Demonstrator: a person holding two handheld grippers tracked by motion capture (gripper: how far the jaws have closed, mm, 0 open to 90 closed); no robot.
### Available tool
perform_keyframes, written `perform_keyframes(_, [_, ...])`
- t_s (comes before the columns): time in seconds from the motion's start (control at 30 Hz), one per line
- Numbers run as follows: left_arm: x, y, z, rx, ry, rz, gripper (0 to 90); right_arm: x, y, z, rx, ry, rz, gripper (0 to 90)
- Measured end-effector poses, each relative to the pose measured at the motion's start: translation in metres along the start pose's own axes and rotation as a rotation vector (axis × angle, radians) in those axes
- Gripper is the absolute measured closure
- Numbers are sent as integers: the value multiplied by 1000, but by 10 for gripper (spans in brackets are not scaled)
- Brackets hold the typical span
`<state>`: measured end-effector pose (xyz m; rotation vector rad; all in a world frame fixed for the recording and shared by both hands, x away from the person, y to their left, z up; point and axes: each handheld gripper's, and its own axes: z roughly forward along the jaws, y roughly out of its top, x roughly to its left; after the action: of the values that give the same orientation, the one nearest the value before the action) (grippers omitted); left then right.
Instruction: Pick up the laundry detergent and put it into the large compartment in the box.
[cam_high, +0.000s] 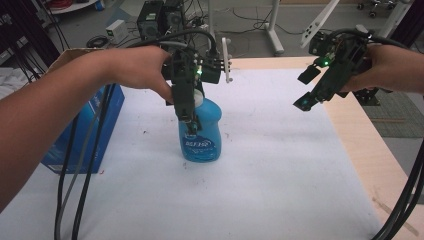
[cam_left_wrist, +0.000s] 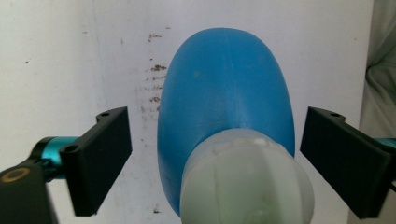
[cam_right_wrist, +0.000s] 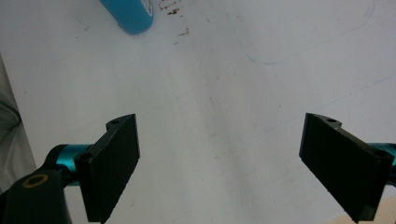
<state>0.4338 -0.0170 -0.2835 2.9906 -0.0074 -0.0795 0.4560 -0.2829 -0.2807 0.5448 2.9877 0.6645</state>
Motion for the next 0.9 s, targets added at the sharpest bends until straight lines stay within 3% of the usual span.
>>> perform_keyframes(0.43, [2,0,3,1,3,5,156,-1,0,0,-2,0,-2,114])
perform_keyframes(0.9, [2,-1,3,0,-13,28,300,0,1,1,-1,3,0,115])
